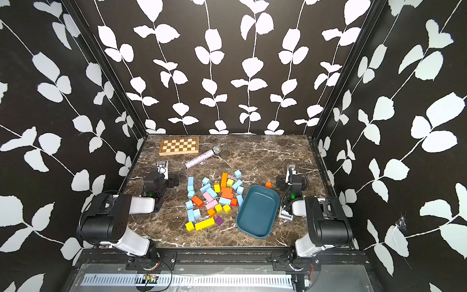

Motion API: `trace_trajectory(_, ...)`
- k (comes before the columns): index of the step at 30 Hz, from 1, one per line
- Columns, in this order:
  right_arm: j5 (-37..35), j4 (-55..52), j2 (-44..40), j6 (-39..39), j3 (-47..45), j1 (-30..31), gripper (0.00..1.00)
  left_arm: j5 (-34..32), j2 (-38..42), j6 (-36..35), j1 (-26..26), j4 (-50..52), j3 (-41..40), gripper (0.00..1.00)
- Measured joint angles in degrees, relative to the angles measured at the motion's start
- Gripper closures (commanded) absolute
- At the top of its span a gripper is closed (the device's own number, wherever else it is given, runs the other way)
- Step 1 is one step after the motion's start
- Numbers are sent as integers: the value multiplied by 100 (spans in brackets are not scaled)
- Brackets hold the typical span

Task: Pick out the blue building blocks
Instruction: Move the storage box to the center of the board.

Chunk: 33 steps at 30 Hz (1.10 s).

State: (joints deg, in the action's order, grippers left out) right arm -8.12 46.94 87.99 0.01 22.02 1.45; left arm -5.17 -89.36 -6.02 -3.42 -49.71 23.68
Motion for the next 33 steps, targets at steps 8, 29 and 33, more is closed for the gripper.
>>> trace_trajectory(8,0,-4,0,-2,0,0,1,0,0,0,0,9,0,1)
trace_trajectory(29,0,-7,0,0,0,0,1,-7,-50,-7,0,-94,-4,1)
trace_trajectory(33,0,-7,0,0,0,0,1,-15,-68,-24,-2,-122,-4,1)
